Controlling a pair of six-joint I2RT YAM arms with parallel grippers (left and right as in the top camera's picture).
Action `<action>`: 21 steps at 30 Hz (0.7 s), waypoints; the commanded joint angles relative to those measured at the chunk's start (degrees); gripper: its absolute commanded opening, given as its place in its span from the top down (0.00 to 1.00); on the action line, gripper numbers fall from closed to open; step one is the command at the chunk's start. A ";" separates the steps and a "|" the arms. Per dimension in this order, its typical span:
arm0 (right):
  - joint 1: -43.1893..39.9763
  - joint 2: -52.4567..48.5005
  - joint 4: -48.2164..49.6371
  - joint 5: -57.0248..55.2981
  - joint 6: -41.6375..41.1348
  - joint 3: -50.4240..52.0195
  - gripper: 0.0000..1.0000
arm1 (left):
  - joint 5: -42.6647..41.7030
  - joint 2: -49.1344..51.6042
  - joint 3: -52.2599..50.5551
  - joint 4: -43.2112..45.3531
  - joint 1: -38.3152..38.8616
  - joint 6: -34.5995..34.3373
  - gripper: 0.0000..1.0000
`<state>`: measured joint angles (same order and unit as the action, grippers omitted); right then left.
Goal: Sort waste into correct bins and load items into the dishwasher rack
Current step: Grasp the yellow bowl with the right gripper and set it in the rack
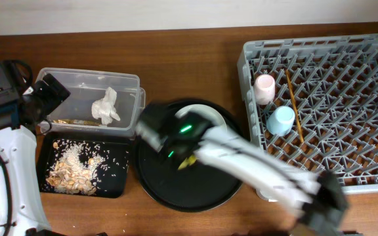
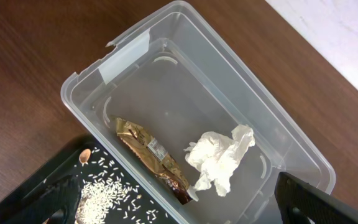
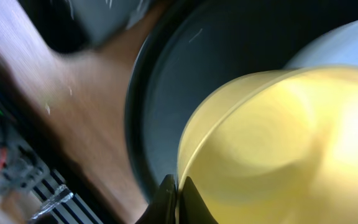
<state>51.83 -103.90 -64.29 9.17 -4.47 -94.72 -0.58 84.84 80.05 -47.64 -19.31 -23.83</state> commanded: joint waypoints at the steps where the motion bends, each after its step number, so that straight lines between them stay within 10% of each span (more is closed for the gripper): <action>1: -15.82 12.72 -0.15 3.65 9.92 -2.12 0.96 | 0.42 -1.18 0.13 -0.07 -0.24 -0.13 0.01; 11: -70.34 2.80 9.57 52.35 31.82 -2.08 0.96 | 0.42 -1.18 0.13 -0.04 -0.24 -0.13 0.01; 21: -77.90 -19.32 19.76 78.68 34.23 -2.08 0.96 | 0.42 -1.18 0.13 -0.04 -0.24 -0.13 0.01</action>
<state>-26.06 -120.16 -45.54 82.59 28.95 -96.57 -0.58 84.84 80.05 -47.66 -19.31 -23.83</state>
